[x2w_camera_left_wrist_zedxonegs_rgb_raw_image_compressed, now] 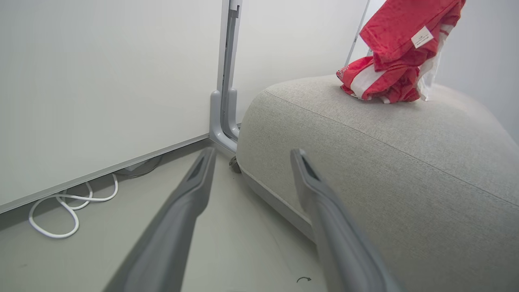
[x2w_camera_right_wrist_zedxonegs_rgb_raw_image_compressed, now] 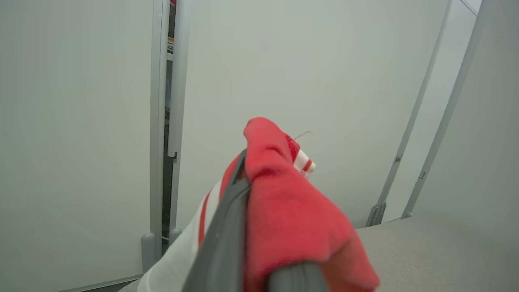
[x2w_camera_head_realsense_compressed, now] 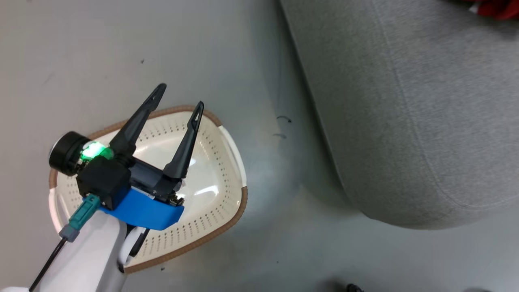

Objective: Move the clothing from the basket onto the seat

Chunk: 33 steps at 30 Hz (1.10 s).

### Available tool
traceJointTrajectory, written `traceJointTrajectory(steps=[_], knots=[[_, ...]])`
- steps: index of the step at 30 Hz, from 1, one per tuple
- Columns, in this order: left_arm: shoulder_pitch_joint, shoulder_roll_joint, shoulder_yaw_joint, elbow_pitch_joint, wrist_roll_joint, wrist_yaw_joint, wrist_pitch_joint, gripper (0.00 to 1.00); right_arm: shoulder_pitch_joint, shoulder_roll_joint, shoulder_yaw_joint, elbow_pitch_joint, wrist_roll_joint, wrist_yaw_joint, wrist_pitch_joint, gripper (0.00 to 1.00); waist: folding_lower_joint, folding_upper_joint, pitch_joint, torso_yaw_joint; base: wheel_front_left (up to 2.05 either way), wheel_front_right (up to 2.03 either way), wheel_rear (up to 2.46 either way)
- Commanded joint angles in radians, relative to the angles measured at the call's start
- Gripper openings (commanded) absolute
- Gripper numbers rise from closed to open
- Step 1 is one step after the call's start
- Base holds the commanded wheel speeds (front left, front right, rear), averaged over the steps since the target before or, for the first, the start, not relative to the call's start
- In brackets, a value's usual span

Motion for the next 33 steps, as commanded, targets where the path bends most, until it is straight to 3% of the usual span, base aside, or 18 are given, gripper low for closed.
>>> traceJointTrajectory(steps=[1, 11, 12, 13, 14, 15, 19, 33], knots=[[-0.028, 0.002, -0.004, -0.016, 0.007, -0.002, -0.005, 1.00, -0.002, -0.005, -0.020, 0.026, -0.017, 0.001, -0.009, 0.00, -0.0002, 0.0000, 0.056, 0.041, 0.00, 0.00, 0.00], [-0.067, -0.018, -0.017, -0.054, 0.017, -0.002, -0.005, 1.00, 0.122, 0.068, -0.078, 0.232, -0.113, 0.001, -0.068, 0.00, -0.0002, 0.0000, 0.123, 0.098, 0.00, 0.00, 0.00], [-0.068, -0.019, -0.015, -0.053, 0.017, -0.002, -0.005, 1.00, 0.123, 0.076, -0.093, 0.254, -0.122, 0.001, -0.074, 0.05, -0.0002, 0.0000, 0.127, 0.101, 0.00, 0.00, 0.00], [-0.067, -0.022, -0.011, -0.053, 0.015, -0.002, -0.005, 1.00, 0.124, 0.083, -0.101, 0.274, -0.134, 0.001, -0.079, 0.47, -0.0002, 0.0000, 0.129, 0.103, 0.00, 0.00, 0.00], [-0.066, -0.025, -0.009, -0.051, 0.013, -0.002, -0.005, 1.00, 0.123, 0.093, -0.111, 0.299, -0.136, 0.001, -0.077, 0.96, -0.0002, 0.0000, 0.130, 0.105, 0.00, 0.00, 0.00], [-0.065, -0.027, -0.008, -0.049, 0.011, -0.002, -0.005, 1.00, 0.122, 0.100, -0.118, 0.320, -0.144, 0.001, -0.072, 1.00, -0.0002, 0.0000, 0.130, 0.106, 0.00, 0.00, 0.00], [-0.059, -0.033, -0.008, -0.033, 0.006, -0.002, -0.005, 1.00, 0.113, 0.122, -0.108, 0.364, -0.163, 0.001, -0.083, 1.00, -0.0002, 0.0000, 0.115, 0.104, 0.00, 0.00, 0.00], [-0.004, -0.076, 0.026, 0.009, -0.010, -0.002, -0.005, 1.00, 0.185, 0.140, 0.026, 0.412, -0.060, 0.001, -0.141, 1.00, -0.0002, 0.0000, -0.040, 0.075, 0.00, 0.00, 0.00]])
